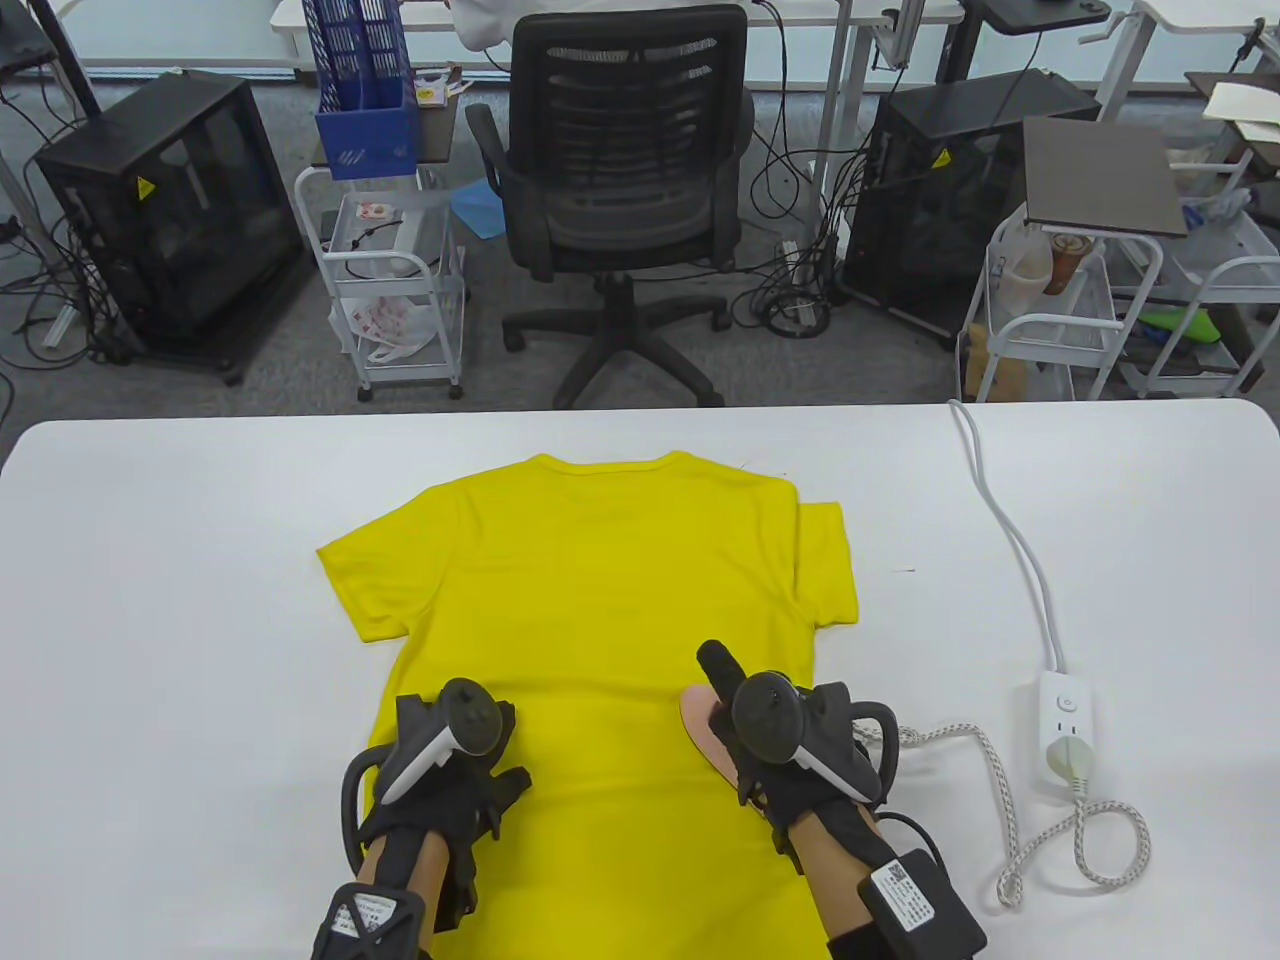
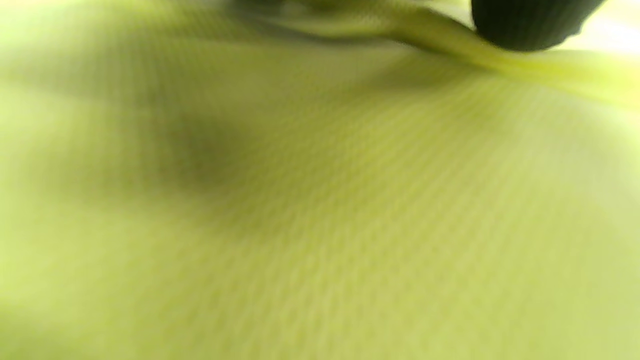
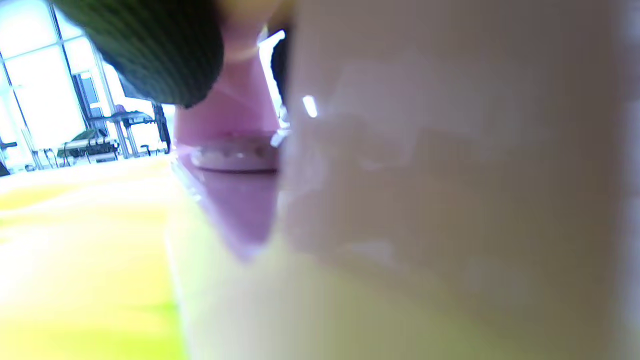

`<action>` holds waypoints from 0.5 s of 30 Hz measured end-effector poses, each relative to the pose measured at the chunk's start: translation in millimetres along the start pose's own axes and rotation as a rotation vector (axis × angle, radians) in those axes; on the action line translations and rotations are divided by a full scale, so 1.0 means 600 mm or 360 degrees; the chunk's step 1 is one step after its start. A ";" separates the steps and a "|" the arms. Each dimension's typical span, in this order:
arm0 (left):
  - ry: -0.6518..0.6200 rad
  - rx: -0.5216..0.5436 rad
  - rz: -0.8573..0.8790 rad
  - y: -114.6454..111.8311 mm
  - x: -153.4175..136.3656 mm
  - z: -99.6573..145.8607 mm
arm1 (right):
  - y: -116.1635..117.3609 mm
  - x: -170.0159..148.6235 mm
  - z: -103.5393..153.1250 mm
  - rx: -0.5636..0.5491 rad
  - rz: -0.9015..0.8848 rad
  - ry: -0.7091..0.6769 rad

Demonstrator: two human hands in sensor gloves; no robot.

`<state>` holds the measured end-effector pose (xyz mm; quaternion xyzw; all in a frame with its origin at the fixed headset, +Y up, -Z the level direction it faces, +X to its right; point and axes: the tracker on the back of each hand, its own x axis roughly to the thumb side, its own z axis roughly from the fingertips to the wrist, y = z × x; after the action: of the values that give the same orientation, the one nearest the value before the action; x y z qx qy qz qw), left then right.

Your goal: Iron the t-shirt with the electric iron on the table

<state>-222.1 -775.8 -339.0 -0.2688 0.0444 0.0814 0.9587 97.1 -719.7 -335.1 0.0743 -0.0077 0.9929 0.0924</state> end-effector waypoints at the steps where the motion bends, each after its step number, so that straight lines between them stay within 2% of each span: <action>1: 0.0012 -0.0015 -0.0010 -0.001 -0.002 -0.002 | -0.001 0.004 0.005 0.0048 0.0142 -0.0002; 2: 0.0003 -0.0032 0.0013 -0.002 -0.004 -0.003 | -0.002 0.011 0.010 -0.0044 0.0188 -0.0039; 3: -0.0012 -0.0033 0.0034 -0.003 -0.005 -0.004 | -0.002 0.019 0.014 -0.0048 0.0204 -0.0072; 6: -0.0044 -0.0063 0.0035 -0.008 -0.003 -0.005 | 0.004 0.049 0.024 0.0022 0.0134 -0.0169; 9: -0.0039 -0.0094 -0.0030 -0.012 0.001 -0.007 | 0.016 0.097 0.033 0.0159 0.0014 -0.0365; 11: -0.0041 -0.0112 -0.0017 -0.011 -0.001 -0.007 | 0.022 0.117 0.042 0.0101 0.0039 -0.0391; 13: -0.0039 -0.0115 -0.0013 -0.011 -0.003 -0.007 | 0.019 0.117 0.040 0.0057 0.0193 -0.0400; 15: -0.0035 -0.0122 -0.0011 -0.010 -0.005 -0.006 | 0.019 0.086 0.030 0.0018 0.0178 -0.0269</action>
<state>-224.0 -783.3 -338.5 -0.3046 0.0298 0.0827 0.9484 47.7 -721.8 -309.8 0.1576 -0.0139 0.9868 0.0353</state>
